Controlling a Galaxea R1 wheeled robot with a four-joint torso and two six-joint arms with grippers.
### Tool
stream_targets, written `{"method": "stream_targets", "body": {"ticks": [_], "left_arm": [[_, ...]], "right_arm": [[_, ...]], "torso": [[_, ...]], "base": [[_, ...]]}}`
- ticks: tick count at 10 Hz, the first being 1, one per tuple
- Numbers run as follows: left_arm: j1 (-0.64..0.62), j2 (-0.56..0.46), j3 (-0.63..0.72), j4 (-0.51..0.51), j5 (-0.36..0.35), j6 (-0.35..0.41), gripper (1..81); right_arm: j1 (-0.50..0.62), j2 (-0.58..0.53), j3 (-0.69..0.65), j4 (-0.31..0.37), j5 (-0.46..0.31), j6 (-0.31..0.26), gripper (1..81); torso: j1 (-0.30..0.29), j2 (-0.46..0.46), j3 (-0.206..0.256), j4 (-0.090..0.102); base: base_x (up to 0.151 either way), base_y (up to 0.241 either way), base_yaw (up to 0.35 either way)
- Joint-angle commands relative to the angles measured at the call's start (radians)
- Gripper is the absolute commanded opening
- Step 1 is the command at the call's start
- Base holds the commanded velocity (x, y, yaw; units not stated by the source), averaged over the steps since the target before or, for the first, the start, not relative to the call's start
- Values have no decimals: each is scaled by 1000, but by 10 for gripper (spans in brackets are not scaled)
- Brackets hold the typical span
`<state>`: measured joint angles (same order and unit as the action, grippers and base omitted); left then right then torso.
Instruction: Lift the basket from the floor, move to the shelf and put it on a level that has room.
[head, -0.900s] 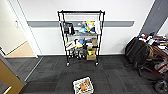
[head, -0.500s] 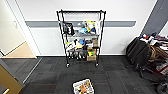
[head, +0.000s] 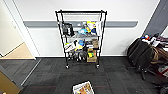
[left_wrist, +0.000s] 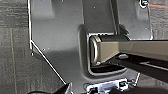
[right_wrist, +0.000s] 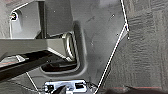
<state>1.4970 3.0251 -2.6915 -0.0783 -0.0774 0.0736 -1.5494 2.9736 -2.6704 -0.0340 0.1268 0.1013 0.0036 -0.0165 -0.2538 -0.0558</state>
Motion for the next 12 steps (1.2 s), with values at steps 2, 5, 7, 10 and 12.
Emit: {"method": "stream_targets", "body": {"ticks": [2,5,7,10,12], "left_arm": [[-7,0,5,3,68,0,811],[-7,-1,5,2,68,0,811],[-7,-1,5,0,68,0,811],[-7,0,5,-1,68,0,811],[-7,0,5,-1,70,0,811]], "right_arm": [[8,-9,-8,-4,-65,-3,811],[8,-9,-11,-3,-65,2,811],[8,-9,-11,-3,-65,2,811],[10,-8,-12,-4,-65,2,811],[13,-8,-14,-4,-65,0,811]], "torso": [[0,0,0,0],[-1,0,0,0],[-1,0,0,0],[-1,0,0,0],[-1,0,0,0]], "base": [[121,0,0],[121,0,0],[121,0,0],[120,0,0],[114,0,0]]}}
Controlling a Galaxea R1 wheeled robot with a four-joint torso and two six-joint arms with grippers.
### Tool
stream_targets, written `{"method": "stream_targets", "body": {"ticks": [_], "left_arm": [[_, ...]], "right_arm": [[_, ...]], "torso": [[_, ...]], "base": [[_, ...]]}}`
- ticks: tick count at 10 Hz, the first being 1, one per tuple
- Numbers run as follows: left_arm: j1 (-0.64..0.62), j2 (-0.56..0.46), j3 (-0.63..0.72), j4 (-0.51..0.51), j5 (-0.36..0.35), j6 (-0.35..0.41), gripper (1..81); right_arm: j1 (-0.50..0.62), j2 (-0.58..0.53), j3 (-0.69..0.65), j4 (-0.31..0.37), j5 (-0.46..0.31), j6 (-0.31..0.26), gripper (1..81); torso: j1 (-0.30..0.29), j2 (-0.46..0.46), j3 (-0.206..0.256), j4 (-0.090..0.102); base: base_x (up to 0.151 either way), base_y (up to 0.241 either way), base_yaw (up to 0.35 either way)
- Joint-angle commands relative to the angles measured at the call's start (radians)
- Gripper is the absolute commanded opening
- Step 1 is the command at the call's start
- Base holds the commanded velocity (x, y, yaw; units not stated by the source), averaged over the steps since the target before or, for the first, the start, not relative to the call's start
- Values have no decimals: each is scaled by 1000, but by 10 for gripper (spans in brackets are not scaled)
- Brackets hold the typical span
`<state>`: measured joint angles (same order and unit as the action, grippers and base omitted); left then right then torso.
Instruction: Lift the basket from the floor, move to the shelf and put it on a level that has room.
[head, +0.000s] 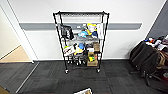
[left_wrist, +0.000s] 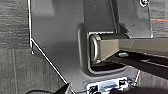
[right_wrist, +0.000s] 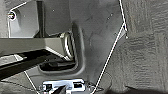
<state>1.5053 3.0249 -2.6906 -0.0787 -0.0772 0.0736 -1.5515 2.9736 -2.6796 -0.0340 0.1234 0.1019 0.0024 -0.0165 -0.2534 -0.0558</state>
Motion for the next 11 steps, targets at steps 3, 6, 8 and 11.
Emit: {"method": "stream_targets", "body": {"ticks": [3,6,8,11], "left_arm": [[-15,3,5,2,70,0,811],[-15,3,5,2,70,0,811],[-15,3,5,2,70,0,811],[-15,3,5,2,70,0,811]], "right_arm": [[15,-8,-9,-6,-62,-1,811],[17,-8,-12,-4,-62,-4,811],[15,-6,-12,-4,-62,-2,811],[15,-6,-12,-4,-62,1,811]], "torso": [[0,0,0,0],[0,0,0,0],[0,0,0,0],[0,0,0,0]], "base": [[106,0,0],[93,0,0],[90,0,0],[79,0,0]]}}
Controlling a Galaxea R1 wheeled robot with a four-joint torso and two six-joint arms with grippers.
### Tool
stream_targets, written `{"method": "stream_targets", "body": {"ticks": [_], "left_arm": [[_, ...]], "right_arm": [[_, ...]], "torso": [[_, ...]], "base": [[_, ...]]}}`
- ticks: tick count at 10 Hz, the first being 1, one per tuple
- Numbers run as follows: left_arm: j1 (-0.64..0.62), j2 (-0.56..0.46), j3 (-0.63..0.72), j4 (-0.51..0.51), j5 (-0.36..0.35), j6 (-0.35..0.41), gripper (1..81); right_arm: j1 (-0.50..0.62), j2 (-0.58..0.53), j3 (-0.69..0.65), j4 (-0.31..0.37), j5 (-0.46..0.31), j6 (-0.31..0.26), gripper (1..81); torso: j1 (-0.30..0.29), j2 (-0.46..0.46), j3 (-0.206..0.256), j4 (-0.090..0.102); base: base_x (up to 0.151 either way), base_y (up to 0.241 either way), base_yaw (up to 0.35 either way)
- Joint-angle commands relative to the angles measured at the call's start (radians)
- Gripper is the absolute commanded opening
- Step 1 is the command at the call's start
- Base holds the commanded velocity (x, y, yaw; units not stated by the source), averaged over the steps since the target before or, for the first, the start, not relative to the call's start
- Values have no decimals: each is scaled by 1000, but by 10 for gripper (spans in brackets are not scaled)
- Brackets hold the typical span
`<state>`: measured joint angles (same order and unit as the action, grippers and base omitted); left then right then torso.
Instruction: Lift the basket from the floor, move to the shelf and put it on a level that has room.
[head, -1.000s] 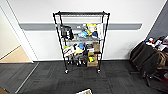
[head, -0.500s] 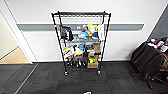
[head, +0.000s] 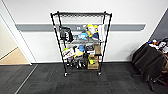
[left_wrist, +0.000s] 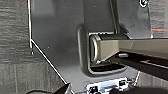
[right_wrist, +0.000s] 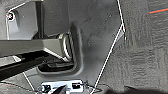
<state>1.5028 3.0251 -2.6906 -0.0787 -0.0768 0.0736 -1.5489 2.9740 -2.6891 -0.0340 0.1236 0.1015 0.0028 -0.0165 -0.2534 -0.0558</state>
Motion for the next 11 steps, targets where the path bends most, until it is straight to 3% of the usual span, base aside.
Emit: {"method": "stream_targets", "body": {"ticks": [1,5,8,9,11], "left_arm": [[-12,5,5,2,69,0,811],[-12,-20,26,2,75,-5,811],[-12,-119,157,5,69,-5,811],[-20,-164,219,-3,69,-5,811],[-49,-230,285,-9,71,-14,811]], "right_arm": [[14,-8,-1,-4,-62,-2,811],[17,-14,19,0,-64,-3,811],[29,-59,94,5,-64,10,811],[32,-83,136,5,-64,9,811],[48,-136,215,5,-73,12,811]], "torso": [[0,0,0,0],[0,0,0,0],[0,0,0,0],[64,-100,0,0],[80,-127,0,0]], "base": [[71,0,0],[0,0,0],[0,0,0],[0,0,0],[0,0,0]]}}
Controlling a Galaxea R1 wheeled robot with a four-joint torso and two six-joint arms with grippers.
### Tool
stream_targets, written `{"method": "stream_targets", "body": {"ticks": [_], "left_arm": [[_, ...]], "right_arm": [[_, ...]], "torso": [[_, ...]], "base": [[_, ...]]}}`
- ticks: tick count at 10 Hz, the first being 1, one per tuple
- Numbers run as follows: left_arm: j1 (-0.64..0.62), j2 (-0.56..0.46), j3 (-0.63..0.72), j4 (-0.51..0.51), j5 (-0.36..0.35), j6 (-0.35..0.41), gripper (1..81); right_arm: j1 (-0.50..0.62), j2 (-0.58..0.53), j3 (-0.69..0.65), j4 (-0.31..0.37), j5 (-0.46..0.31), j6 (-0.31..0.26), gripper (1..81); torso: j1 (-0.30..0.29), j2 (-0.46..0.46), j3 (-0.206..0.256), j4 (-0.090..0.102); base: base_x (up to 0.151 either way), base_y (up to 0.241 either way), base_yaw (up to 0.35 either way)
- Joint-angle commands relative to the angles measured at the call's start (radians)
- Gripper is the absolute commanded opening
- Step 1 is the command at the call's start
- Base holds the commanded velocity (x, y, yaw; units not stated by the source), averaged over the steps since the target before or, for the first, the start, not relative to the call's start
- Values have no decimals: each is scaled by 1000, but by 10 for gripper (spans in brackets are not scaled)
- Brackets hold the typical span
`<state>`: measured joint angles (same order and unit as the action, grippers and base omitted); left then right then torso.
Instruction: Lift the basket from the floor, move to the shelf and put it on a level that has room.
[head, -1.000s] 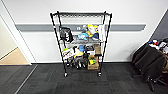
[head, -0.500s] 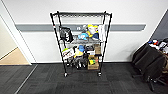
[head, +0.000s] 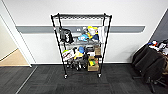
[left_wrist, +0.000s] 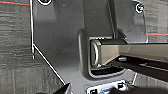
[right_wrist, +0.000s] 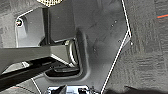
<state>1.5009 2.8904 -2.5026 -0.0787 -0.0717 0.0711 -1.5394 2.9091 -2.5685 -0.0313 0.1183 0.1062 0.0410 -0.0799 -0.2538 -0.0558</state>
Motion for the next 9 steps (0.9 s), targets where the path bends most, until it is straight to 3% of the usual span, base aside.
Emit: {"method": "stream_targets", "body": {"ticks": [1,2,6,7,9], "left_arm": [[-64,-124,123,-10,69,-20,811],[-84,-149,140,-21,72,-43,811],[-141,-190,152,-84,75,-83,811],[-155,-193,152,-111,76,-83,811],[-184,-197,152,-164,81,-83,811]], "right_arm": [[52,-101,140,2,-69,16,811],[64,-126,176,7,-69,21,811],[144,-238,329,45,-81,23,811],[173,-261,358,50,-101,23,811],[238,-281,372,50,-157,21,811]], "torso": [[63,-98,-23,0],[85,-132,-80,0],[160,-255,-172,0],[182,-288,-111,0],[219,-345,-135,0]], "base": [[0,0,0],[0,0,0],[0,0,0],[0,0,0],[0,0,0]]}}
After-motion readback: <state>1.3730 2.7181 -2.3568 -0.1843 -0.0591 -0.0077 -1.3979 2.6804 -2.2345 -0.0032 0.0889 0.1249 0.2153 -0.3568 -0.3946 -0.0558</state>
